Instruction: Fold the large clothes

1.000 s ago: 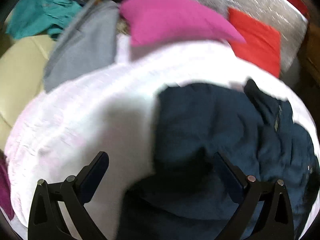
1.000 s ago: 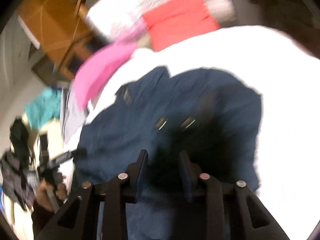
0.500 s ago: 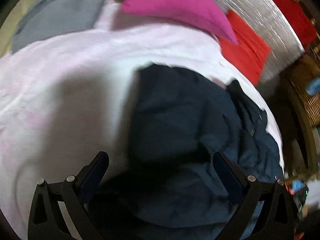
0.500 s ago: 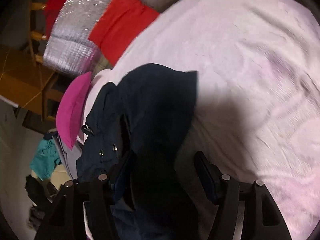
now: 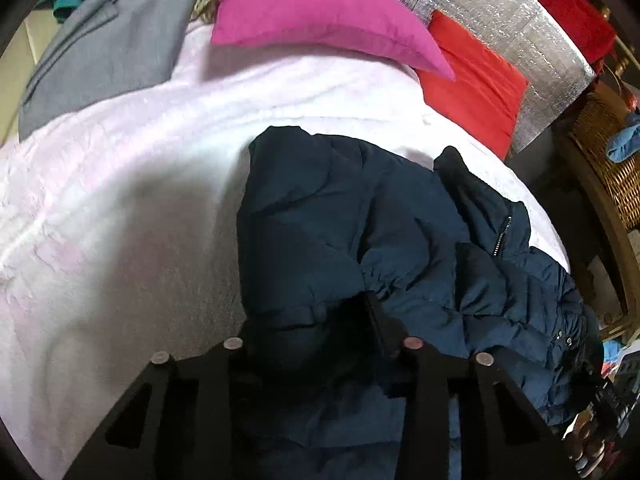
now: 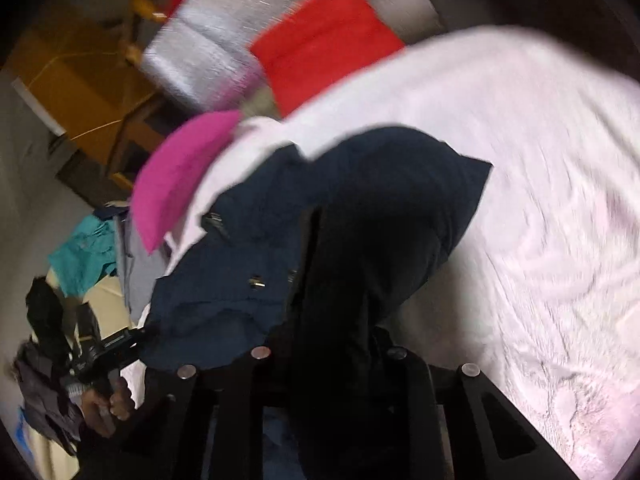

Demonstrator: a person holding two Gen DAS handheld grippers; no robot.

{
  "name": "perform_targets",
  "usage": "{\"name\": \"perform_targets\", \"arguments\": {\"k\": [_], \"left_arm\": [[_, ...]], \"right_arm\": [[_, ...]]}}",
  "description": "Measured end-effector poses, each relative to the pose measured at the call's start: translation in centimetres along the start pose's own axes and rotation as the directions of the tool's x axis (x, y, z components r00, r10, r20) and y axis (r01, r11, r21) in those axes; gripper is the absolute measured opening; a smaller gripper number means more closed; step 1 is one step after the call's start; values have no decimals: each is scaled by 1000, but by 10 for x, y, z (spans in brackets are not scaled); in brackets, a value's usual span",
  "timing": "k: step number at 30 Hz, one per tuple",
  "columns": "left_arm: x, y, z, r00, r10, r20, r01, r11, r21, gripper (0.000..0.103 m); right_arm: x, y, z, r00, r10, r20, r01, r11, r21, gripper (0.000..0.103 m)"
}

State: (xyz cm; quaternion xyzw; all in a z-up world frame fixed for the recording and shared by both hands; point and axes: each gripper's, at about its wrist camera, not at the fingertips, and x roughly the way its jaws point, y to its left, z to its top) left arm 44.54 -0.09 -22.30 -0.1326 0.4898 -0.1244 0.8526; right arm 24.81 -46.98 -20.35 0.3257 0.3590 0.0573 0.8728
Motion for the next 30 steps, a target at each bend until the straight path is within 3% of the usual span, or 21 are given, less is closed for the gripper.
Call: {"name": "perform_targets", "arguments": {"k": [3, 7, 9, 11, 13, 15, 16, 17, 18, 20, 21, 25, 30], "left_arm": [[11, 5, -3, 998, 40, -39, -39, 999, 6, 39], [13, 17, 1, 996, 52, -66, -56, 997, -61, 69], [11, 23, 2, 998, 1, -61, -7, 995, -98, 69], [7, 27, 3, 997, -58, -57, 51, 992, -113, 69], [6, 28, 3, 993, -111, -50, 104, 987, -120, 69], [9, 24, 4, 988, -144, -53, 137, 984, -118, 69], [11, 23, 4, 988, -142, -56, 135, 985, -108, 65], [12, 22, 2, 991, -119, -57, 114, 989, -94, 52], [13, 21, 1, 994, -92, -57, 87, 993, -85, 47], [12, 24, 1, 996, -83, -44, 79, 993, -88, 36], [10, 24, 1, 996, -78, -35, 74, 993, -89, 32], [-6, 21, -4, 998, -56, 1, 56, 997, -62, 19], [-28, 18, -2, 997, -67, 45, 69, 996, -47, 14]], "right_arm": [[17, -20, -2, 995, -85, -55, 88, 995, 51, 24], [16, -32, 1, 996, -34, -87, 46, 989, 138, 27], [10, -30, 2, 997, -5, -78, 17, 989, 146, 29], [9, -32, 2, 995, 6, -100, 10, 988, 157, 43], [10, -38, 0, 993, 2, -115, 19, 983, 181, 64], [14, -48, -2, 989, 21, -146, 12, 975, 222, 67], [15, -54, -3, 988, 44, -147, -6, 969, 248, 68], [16, -57, -4, 988, 62, -143, -23, 965, 260, 68], [16, -58, -5, 988, 73, -138, -35, 965, 259, 68], [15, -54, -7, 987, 91, -134, -58, 971, 232, 62], [17, -48, -8, 985, 96, -145, -65, 976, 206, 50], [15, -25, -10, 991, 10, -134, 0, 998, 70, 32], [2, 0, -5, 996, -82, -42, 80, 995, -51, 23]]}}
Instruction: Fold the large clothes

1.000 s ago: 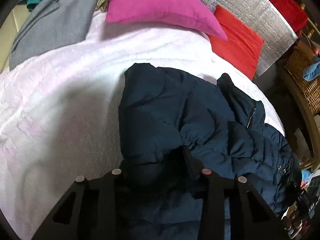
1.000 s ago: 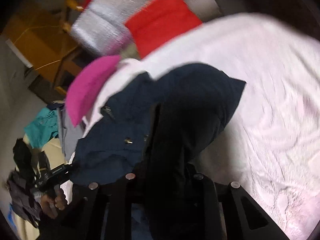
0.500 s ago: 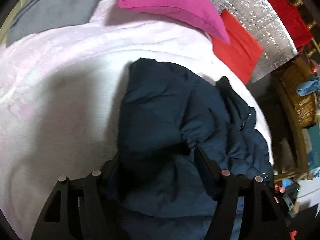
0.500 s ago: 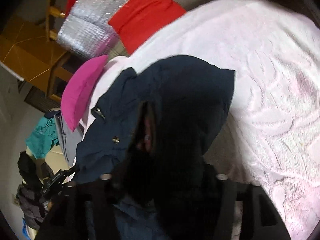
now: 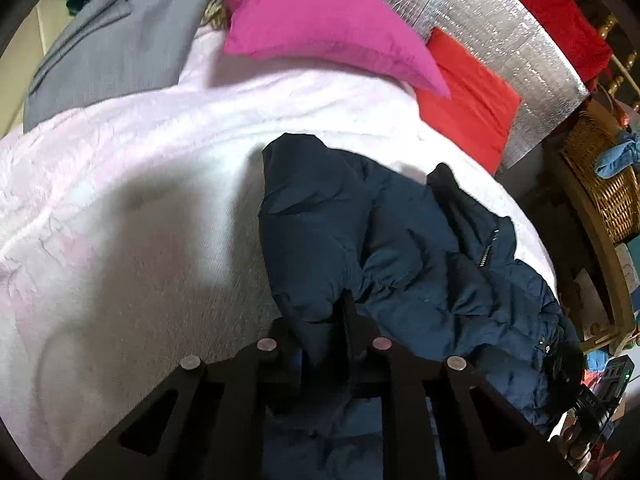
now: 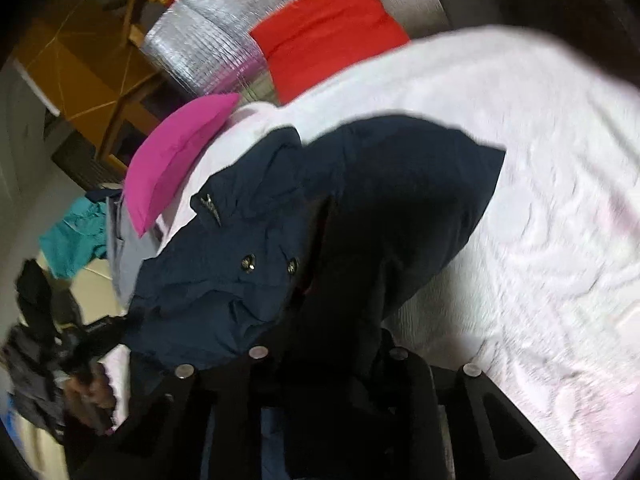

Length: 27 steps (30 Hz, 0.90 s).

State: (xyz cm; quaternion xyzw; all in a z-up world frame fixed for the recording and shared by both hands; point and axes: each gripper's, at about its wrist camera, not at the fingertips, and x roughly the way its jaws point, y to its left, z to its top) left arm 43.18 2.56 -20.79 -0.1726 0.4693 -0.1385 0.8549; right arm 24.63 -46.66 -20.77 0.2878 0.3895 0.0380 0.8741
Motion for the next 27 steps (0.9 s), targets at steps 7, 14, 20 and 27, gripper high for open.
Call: {"name": "perform_targets", "arguments": {"k": [7, 14, 20, 27], "left_arm": [[-21, -18, -5, 998, -23, 61, 20, 999, 47, 12], [10, 5, -19, 993, 107, -59, -104, 994, 42, 27], [-10, 7, -12, 992, 122, -23, -121, 993, 9, 56], [-8, 4, -12, 997, 75, -35, -75, 997, 1, 64]], "right_arm": [[-19, 13, 13, 990, -10, 139, 18, 998, -60, 21], [22, -34, 13, 999, -10, -45, 14, 996, 85, 25], [-4, -50, 19, 995, 99, -19, -92, 970, 227, 79], [5, -53, 12, 984, 170, -48, -149, 945, 291, 83]]}}
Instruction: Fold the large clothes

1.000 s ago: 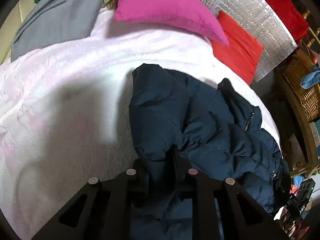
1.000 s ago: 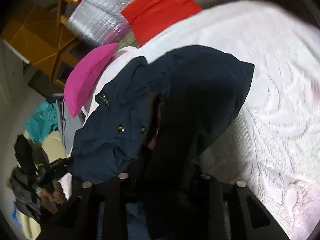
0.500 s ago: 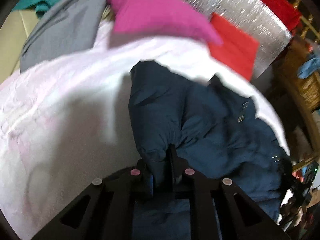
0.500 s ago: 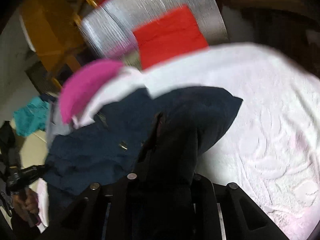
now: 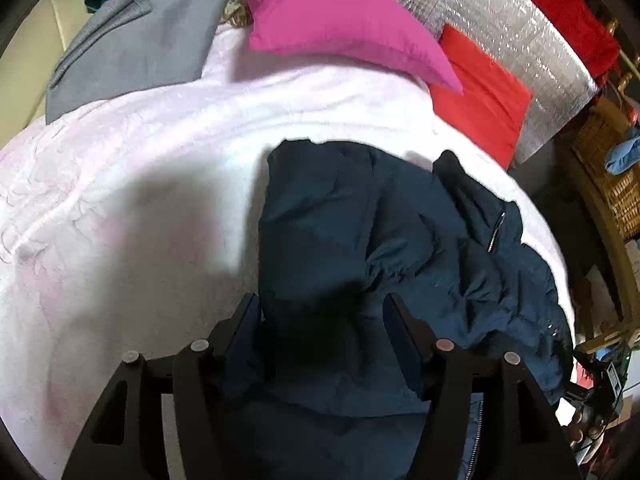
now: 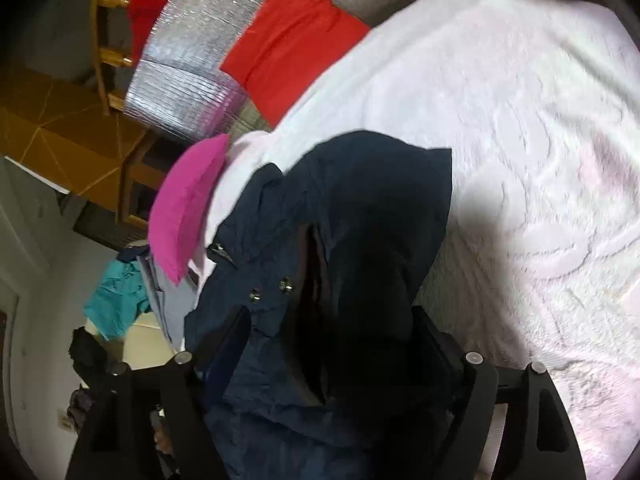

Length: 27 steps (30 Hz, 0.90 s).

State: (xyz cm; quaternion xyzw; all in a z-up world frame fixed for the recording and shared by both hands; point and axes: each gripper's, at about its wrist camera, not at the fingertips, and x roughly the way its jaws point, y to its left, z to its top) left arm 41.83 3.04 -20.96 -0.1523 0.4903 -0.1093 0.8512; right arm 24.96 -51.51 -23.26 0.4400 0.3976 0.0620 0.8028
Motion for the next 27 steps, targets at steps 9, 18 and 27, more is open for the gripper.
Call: {"name": "perform_targets", "arguments": {"k": [9, 18, 27], "left_arm": [[16, -15, -7, 995, 96, -28, -94, 993, 68, 64], [19, -22, -14, 985, 171, -20, -166, 975, 150, 67], [-42, -25, -10, 958, 239, 160, -254, 964, 81, 67]], "right_arm": [[26, 45, -29, 974, -225, -1, 212, 918, -334, 53], [27, 55, -38, 947, -317, 59, 312, 853, -419, 41], [-14, 43, -27, 948, -307, 85, 319, 907, -274, 62]]}}
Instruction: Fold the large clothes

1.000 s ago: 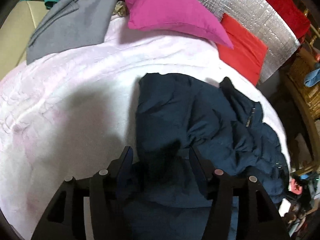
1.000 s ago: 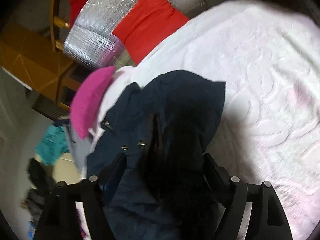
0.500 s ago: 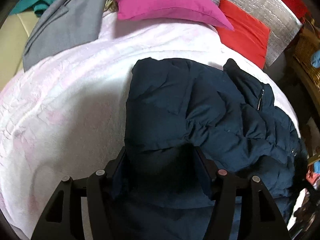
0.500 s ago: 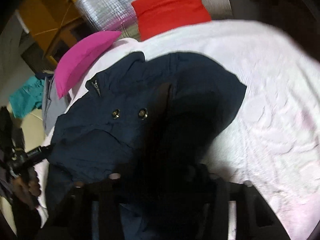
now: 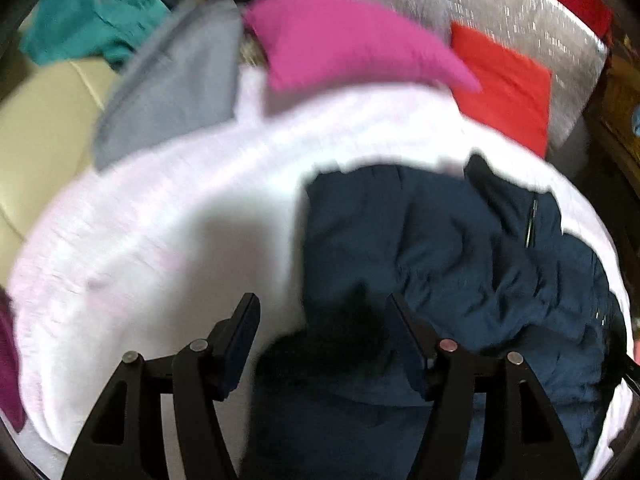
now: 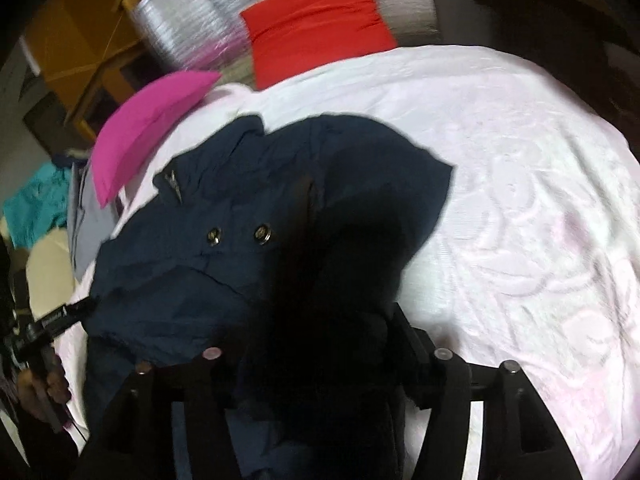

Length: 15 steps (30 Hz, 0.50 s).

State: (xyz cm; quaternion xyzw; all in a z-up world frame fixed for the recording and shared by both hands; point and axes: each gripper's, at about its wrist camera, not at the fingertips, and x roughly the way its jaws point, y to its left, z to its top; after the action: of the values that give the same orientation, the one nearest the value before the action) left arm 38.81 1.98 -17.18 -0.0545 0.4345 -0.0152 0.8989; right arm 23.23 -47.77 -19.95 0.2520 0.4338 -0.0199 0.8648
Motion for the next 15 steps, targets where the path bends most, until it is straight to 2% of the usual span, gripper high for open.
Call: {"name": "perform_targets", "arguments": {"k": [3, 6, 8, 9, 10, 13, 15], "left_arm": [[-29, -8, -1, 994, -10, 111, 9, 1000, 14, 67], [-38, -35, -8, 987, -91, 132, 81, 994, 77, 67], [-38, -56, -16, 984, -127, 124, 110, 984, 141, 67], [-37, -66, -18, 983, -137, 120, 116, 979, 165, 67], [-35, -75, -21, 983, -147, 115, 124, 975, 186, 67], [-25, -95, -26, 982, -171, 81, 150, 964, 221, 67], [-20, -102, -29, 985, -161, 66, 143, 965, 220, 67]], "right_arm": [[-25, -5, -3, 997, 12, 82, -16, 999, 42, 62], [-40, 7, -8, 987, 76, 143, -81, 996, 33, 62], [-41, 26, -12, 980, 122, 159, -121, 993, -12, 57], [-34, 37, -12, 978, 144, 153, -141, 990, -26, 48], [-28, 48, -13, 976, 168, 139, -164, 986, -40, 44], [-6, 69, -14, 970, 227, 88, -223, 973, -51, 41], [3, 77, -14, 966, 249, 63, -246, 968, -54, 38]]}}
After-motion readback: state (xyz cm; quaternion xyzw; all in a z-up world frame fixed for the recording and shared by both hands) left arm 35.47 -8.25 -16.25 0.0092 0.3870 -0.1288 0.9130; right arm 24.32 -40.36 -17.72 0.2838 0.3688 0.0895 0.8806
